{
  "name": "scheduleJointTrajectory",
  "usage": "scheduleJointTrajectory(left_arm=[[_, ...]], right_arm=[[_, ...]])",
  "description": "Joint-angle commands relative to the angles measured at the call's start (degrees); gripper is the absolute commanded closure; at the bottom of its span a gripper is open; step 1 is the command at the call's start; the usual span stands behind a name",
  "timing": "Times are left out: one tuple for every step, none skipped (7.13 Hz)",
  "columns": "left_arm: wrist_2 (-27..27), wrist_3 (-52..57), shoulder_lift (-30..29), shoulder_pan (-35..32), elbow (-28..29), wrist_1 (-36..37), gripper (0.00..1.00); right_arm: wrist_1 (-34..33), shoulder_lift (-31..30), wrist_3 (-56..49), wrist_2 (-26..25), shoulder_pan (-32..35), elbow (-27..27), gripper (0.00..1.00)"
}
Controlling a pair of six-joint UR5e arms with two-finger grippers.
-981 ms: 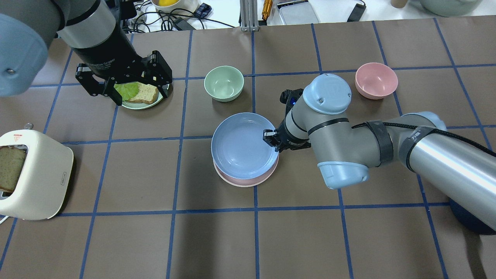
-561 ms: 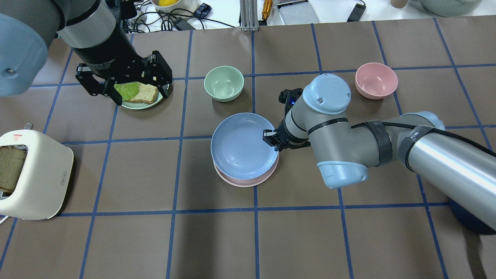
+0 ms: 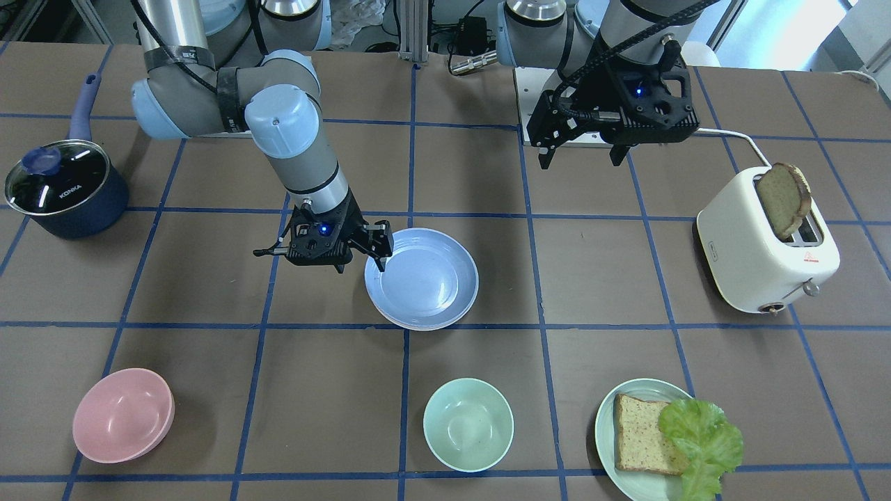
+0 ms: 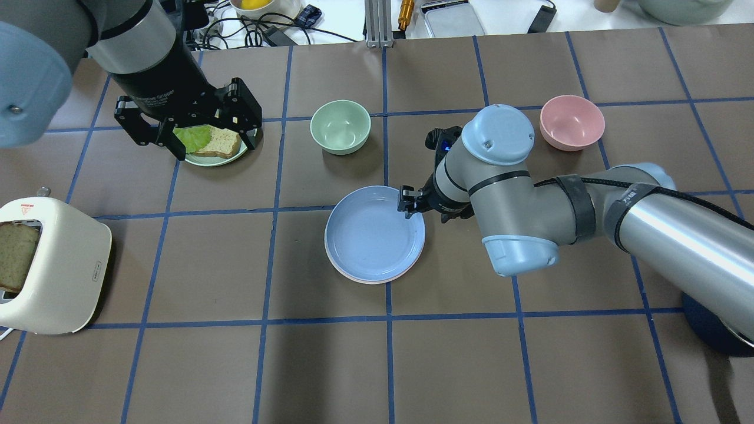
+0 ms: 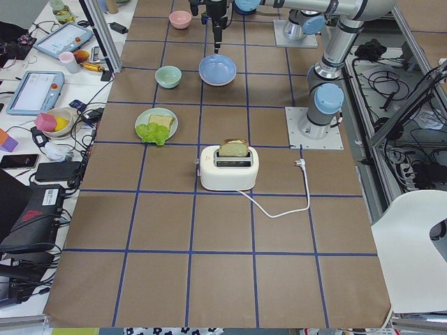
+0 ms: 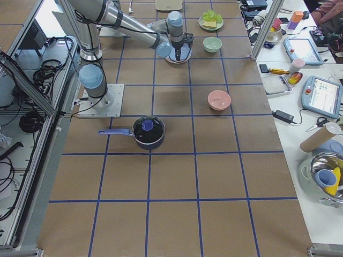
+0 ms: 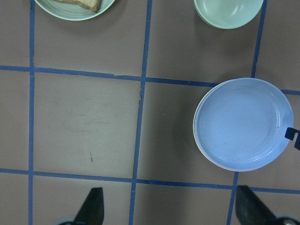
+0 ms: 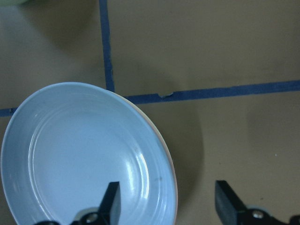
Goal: Stack three plates with pink and blue
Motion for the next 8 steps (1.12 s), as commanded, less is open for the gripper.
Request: scheduleJointTrajectory(left_arm=[[0.2,0.1,0.0,0.1,0.4,-0.1,0.00],[0.1,0.1,0.0,0.1,0.4,-0.1,0.00],[0.3,0.1,0.0,0.1,0.3,-0.1,0.00],[0.3,0.1,0.0,0.1,0.4,-0.1,0.00],[0.2,0.1,0.1,0.1,0.4,-0.1,0.00],[0.2,0.1,0.1,0.1,0.5,-0.1,0.00],[0.2,0.1,0.1,0.1,0.5,-0.1,0.00],[0.4,0.3,0.1,0.1,0.5,-0.1,0.00]], right_arm=[[8.3,-2.7,-3.4,-5.5,-3.2,-4.2,0.01],[15.6,-4.7,-5.3,-5.8,-6.8,-5.6,0.00],[20.1,-7.4,-7.7,-5.8,-10.2,-5.6,0.00],[24.2,-11.0,-12.6,-6.0,-12.6,-5.7,0.00],[28.2,-15.1,-19.5,-10.1,-14.5,-5.7,0.00],[31.2,-18.2,-20.6,-11.2,-14.6,-8.1,0.00],[39.2,-17.2,-20.6,-10.8,-14.6,-15.0,0.00],[44.6,-14.4,-20.4,-10.4,-14.4,-22.2,0.00]])
